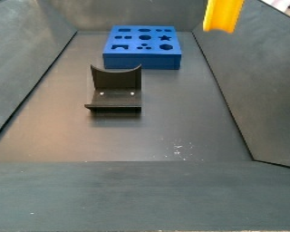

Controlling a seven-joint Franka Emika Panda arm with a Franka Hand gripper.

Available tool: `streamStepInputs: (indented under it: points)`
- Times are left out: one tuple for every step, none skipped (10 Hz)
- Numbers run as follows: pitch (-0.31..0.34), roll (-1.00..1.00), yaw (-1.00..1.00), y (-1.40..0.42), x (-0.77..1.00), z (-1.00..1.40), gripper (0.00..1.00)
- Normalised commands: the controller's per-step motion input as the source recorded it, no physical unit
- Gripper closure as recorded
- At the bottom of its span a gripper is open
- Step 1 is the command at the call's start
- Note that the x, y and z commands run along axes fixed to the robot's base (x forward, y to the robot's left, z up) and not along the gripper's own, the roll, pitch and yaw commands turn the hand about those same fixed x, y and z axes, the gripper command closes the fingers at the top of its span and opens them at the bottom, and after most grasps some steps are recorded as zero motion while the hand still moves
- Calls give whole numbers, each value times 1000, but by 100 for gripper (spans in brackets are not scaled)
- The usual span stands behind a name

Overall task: Pick up the arch object. Move up. Place the arch object on the fixture. Regrasp the arch object. Rotate the arch object. Move to above the board. Insert the arch object.
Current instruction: Move to above the board.

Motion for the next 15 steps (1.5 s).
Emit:
streamStepInputs:
  points:
    - [74,11,-33,51,-4,1000,100]
    - [72,11,-32,41,-1,935,100]
    - [75,11,-34,25,-1,770,100]
    - [78,10,-34,17,1,650,100]
    - [80,8,-31,11,5,490,100]
    - [80,5,-31,8,6,372,100]
    - [82,2,-31,7,3,294,100]
    - [362,-191,-31,-1000,314,61,100]
    - [357,-163,-16,-1000,319,28,100]
    - [335,-97,20,-1000,337,36,100]
    - [275,-88,7,-1000,345,41,100]
    - [226,-60,12,-1000,346,39,100]
    - [144,-22,8,-1000,351,45,100]
    - [126,-29,12,-1000,355,47,100]
    - [119,-4,15,-1000,366,49,100]
